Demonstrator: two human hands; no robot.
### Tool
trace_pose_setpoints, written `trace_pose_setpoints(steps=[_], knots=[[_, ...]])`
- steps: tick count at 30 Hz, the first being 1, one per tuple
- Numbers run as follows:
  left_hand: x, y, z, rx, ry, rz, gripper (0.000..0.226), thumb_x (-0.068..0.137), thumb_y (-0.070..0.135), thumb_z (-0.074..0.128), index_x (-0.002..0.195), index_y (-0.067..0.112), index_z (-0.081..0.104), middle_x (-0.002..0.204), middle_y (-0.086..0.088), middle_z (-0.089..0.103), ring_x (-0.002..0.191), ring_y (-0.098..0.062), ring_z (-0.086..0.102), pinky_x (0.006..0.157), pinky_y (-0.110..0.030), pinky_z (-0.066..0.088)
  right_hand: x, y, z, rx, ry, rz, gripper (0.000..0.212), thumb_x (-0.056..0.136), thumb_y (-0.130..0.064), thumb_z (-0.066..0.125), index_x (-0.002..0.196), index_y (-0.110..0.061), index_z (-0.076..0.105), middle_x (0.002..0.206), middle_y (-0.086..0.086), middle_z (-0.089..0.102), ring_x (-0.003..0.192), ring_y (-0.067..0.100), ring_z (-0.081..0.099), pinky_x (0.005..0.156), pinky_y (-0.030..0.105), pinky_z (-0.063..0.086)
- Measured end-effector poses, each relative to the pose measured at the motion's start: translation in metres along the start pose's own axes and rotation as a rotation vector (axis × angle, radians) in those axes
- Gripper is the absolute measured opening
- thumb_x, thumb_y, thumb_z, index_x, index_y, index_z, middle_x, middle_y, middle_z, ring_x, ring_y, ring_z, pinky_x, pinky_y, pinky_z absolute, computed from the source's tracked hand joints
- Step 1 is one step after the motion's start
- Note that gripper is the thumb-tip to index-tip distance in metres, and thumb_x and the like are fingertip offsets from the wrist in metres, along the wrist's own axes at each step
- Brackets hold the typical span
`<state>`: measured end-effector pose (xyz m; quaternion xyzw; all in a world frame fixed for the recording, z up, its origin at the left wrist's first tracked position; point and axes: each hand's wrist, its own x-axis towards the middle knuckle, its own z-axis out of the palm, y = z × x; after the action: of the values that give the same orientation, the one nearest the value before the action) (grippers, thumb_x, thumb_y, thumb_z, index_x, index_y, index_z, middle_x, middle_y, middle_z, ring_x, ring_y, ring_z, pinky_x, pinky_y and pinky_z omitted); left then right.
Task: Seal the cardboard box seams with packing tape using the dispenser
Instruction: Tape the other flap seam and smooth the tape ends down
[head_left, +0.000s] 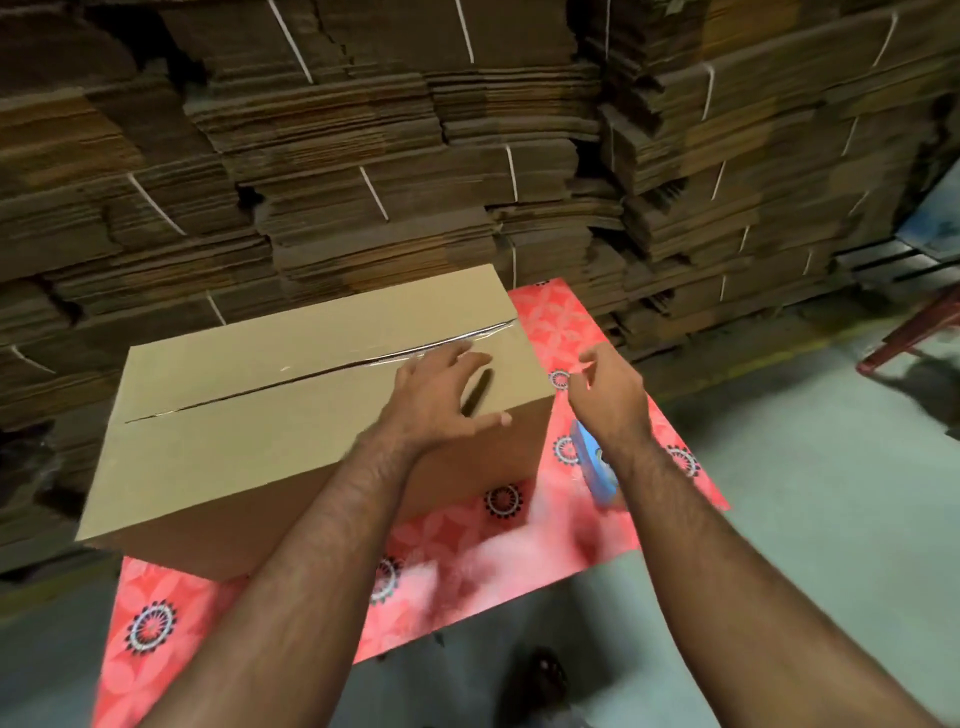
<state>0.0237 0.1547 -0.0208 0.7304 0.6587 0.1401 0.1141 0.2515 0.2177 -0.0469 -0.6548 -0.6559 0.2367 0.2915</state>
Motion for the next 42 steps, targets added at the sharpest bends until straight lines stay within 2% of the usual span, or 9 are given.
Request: trace_pose_setpoints(steps=[6,12,16,20,22,26,32,36,42], knots=[[0.023,0.022,0.025,0.104,0.084,-0.024,0.076,0.063,0.084,0.063,0.131,0.053,0.050,0.144,0.020,0.041,0.133,-0.012,0.037,0.094,-0.046,0.027,-0.002,0.114,0.025,-0.323,-0.438,0.203,0.055,0.083,-0.026,0.069,0.127,-0.003,0.047,0.124,0.020,0.055,0.111,0.038,0.058,0.084,0.037,0.047],[0.021,0.022,0.030,0.062,0.133,-0.015,0.075,0.062,0.086,0.057,0.129,0.051,0.054,0.143,0.019,0.045,0.130,-0.013,0.041,0.087,-0.038,0.019,-0.002,0.123,0.046,-0.494,-0.394,0.194,0.086,0.079,-0.045,0.079,0.140,-0.010,0.031,0.129,0.016,0.050,0.113,0.034,0.058,0.077,0.037,0.051],[0.021,0.023,0.028,0.059,0.114,-0.031,0.075,0.064,0.086,0.058,0.130,0.053,0.052,0.145,0.021,0.044,0.131,-0.012,0.041,0.090,-0.040,0.021,-0.015,0.132,0.061,-0.513,-0.394,0.211,0.085,0.085,-0.023,0.073,0.149,-0.017,0.018,0.120,0.015,0.063,0.101,0.031,0.064,0.065,0.034,0.050],[0.020,0.025,0.024,0.001,0.089,-0.072,0.073,0.063,0.087,0.056,0.128,0.053,0.054,0.145,0.024,0.044,0.134,-0.008,0.037,0.094,-0.040,0.022,-0.002,0.130,0.049,-0.138,-0.360,0.297,0.063,0.090,-0.012,0.065,0.144,-0.017,0.032,0.118,0.017,0.063,0.098,0.035,0.063,0.061,0.021,0.046],[0.021,0.029,0.021,-0.081,0.097,-0.118,0.069,0.063,0.086,0.053,0.122,0.050,0.061,0.141,0.025,0.049,0.132,-0.004,0.039,0.095,-0.038,0.022,0.014,0.122,0.030,0.068,-0.357,0.297,0.065,0.089,-0.016,0.068,0.144,-0.016,0.033,0.121,0.013,0.060,0.096,0.034,0.062,0.068,0.026,0.045],[0.033,0.040,0.005,-0.378,0.162,-0.187,0.056,0.073,0.070,0.061,0.111,0.032,0.072,0.116,0.015,0.068,0.112,-0.009,0.062,0.099,-0.039,0.047,0.045,0.076,-0.026,0.660,-0.252,0.395,0.068,0.073,-0.016,0.059,0.140,-0.016,0.047,0.124,0.013,0.064,0.083,0.020,0.066,0.063,0.029,0.053],[0.060,0.073,-0.045,-0.789,0.251,-0.226,0.011,0.091,0.032,0.071,0.093,0.022,0.075,0.093,0.004,0.075,0.091,-0.012,0.069,0.086,-0.031,0.052,0.052,-0.019,-0.101,0.967,-0.140,0.219,0.045,0.063,-0.022,0.056,0.106,-0.021,0.071,0.098,0.003,0.070,0.078,0.018,0.064,0.062,0.027,0.050],[0.071,0.092,-0.078,-1.102,0.193,-0.255,0.023,0.100,0.032,0.059,0.096,0.012,0.069,0.097,-0.007,0.073,0.091,-0.020,0.067,0.078,-0.033,0.050,0.037,-0.053,-0.110,0.731,-0.112,-0.055,0.058,0.064,-0.043,0.085,0.116,-0.030,0.064,0.111,-0.007,0.070,0.097,0.012,0.069,0.079,0.033,0.057],[0.063,0.088,-0.115,-1.355,0.094,-0.357,0.050,0.102,0.046,0.048,0.096,0.001,0.069,0.086,-0.017,0.071,0.074,-0.022,0.068,0.073,-0.033,0.055,0.013,-0.084,-0.107,0.543,-0.103,-0.322,0.066,0.060,-0.032,0.075,0.125,-0.035,0.060,0.116,-0.014,0.068,0.105,0.009,0.065,0.087,0.042,0.057]])
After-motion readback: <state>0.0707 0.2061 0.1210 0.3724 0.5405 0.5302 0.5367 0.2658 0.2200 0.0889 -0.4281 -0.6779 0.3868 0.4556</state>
